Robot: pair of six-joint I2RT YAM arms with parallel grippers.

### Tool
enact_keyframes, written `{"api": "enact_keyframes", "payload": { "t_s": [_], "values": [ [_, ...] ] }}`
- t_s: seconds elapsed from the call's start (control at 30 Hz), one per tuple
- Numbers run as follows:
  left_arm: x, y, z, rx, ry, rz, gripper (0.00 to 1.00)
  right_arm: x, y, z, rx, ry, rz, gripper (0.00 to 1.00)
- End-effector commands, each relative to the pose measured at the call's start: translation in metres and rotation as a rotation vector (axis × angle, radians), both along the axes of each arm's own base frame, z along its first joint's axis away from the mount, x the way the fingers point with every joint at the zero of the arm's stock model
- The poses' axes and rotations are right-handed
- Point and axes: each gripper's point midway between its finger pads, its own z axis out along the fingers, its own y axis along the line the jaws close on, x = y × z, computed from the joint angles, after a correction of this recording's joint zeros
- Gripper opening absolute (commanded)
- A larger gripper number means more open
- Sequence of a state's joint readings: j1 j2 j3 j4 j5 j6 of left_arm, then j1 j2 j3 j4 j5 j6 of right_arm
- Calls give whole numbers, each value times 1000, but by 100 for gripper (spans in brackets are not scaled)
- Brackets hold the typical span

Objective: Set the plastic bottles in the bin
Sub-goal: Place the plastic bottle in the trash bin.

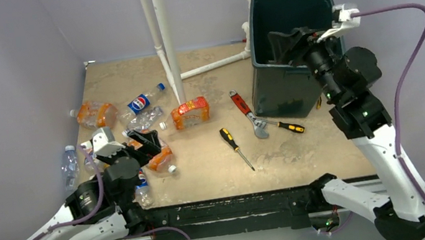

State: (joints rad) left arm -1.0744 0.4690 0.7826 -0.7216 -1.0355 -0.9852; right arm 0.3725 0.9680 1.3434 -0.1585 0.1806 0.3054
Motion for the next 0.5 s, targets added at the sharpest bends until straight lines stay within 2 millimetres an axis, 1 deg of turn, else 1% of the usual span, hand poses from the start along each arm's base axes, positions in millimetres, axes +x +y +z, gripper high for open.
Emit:
{"api": "enact_keyframes", "payload": {
  "t_s": [0.0,0.07,0.1,0.17,0.2,0.3,0.4,0.47],
  "values": [
    [1,6,-27,21,58,79,99,-39,94,-30,-171,65,423,75],
    [2,4,-35,44,74,77,99,-56,126,-54,-203,113,504,76],
    [2,4,-40,63,85,80,98,-60,138,-70,-217,150,509,77],
    [2,5,-48,84,109,100,98,-75,166,-101,-245,210,559,78],
    [2,6,-52,95,122,109,98,-80,176,-118,-254,236,582,78],
    [1,6,-62,110,158,136,98,-94,195,-155,-246,282,641,79],
    [0,7,-73,140,204,172,98,-102,206,-194,-238,336,683,79],
    [-2,9,-83,167,237,197,99,-106,210,-214,-225,363,705,80]
  ]
}}
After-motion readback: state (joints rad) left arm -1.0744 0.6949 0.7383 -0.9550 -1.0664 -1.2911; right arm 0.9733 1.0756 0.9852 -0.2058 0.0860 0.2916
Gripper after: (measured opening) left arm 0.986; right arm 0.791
